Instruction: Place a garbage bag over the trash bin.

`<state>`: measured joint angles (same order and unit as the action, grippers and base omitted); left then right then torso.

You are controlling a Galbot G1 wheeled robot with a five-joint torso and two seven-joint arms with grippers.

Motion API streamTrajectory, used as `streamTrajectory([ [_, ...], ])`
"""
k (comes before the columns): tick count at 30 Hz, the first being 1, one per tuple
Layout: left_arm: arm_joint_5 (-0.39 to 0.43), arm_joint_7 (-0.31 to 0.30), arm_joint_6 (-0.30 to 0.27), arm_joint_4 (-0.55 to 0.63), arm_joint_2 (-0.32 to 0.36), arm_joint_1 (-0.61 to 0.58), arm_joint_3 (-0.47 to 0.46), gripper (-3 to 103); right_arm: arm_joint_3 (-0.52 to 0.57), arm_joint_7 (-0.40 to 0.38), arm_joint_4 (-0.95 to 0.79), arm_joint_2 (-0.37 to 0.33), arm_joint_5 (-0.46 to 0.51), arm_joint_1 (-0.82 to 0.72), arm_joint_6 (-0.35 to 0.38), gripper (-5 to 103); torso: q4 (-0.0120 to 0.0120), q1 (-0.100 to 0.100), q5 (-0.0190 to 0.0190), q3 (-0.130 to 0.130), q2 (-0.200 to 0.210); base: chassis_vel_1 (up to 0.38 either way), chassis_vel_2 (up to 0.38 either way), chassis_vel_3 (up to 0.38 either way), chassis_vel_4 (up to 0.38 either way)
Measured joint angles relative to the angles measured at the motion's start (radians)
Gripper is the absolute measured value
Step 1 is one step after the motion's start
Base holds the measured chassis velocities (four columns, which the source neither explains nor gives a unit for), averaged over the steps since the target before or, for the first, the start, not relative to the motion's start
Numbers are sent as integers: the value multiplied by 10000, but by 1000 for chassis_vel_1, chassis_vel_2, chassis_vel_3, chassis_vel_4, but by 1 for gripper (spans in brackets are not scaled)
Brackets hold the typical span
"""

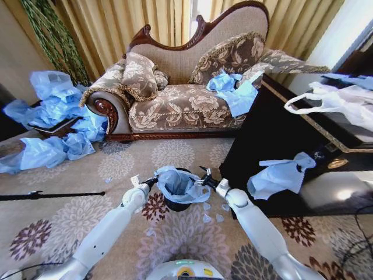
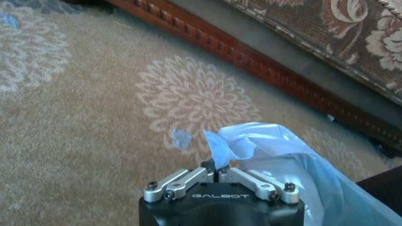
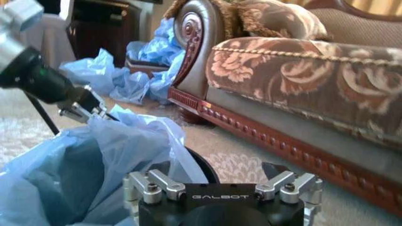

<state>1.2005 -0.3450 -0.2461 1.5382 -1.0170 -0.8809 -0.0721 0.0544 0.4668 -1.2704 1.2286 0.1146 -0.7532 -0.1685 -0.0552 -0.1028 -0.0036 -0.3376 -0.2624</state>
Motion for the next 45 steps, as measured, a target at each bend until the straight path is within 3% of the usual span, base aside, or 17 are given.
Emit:
streamTrajectory([
  [1,0,0,0,0,0,0,0,0,0,0,0,0,0,0,0,95,0,0,0,0,0,0,0,0,0],
  [4,0,0,-1,37,-15,0,-6,0,-236,-472,196,303,-634,149,-79,80,0,0,1,0,0,0,0,0,0],
  [6,2,0,-1,49,-16,0,-14,0,-258,-552,293,384,-772,192,-95,80,-1,0,0,1,0,0,0,0,0],
  [9,6,1,2,82,-13,-20,-25,0,-231,-679,696,600,-1316,316,-122,63,3,0,2,1,0,0,0,0,0],
  [10,6,1,2,82,-13,-20,-25,0,-231,-679,696,600,-1316,316,-122,63,3,0,2,1,0,0,0,0,0],
  [13,12,14,12,90,-11,-14,-27,0,-214,-636,769,581,-1406,308,-79,47,-1,1,1,1,0,0,0,0,0],
  [15,12,16,14,89,-10,-8,-27,0,-213,-627,770,572,-1408,298,-78,47,-1,1,1,1,0,0,0,0,0],
  [18,14,28,24,73,-9,24,-23,0,-199,-604,781,548,-1398,262,-83,30,0,1,1,1,0,0,0,0,0],
  [21,21,29,27,73,15,29,-24,0,-197,-604,782,527,-1358,252,-93,25,-1,1,2,1,0,0,0,0,0],
  [24,48,30,30,84,85,40,-47,0,-198,-600,774,477,-1200,244,-152,8,0,1,1,1,-1,0,0,0,0],
  [26,60,30,30,86,101,52,-54,0,-199,-612,776,478,-1136,245,-183,3,0,1,2,1,-1,0,0,0,0],
  [35,132,44,47,-116,36,391,-53,0,-157,-834,1261,692,-421,500,-422,0,0,2,2,1,-1,0,0,0,0],
  [45,-84,272,189,-1633,-425,1183,345,0,29,-991,3209,1371,-226,1261,-958,0,-2,0,2,1,-1,0,0,0,0],
])
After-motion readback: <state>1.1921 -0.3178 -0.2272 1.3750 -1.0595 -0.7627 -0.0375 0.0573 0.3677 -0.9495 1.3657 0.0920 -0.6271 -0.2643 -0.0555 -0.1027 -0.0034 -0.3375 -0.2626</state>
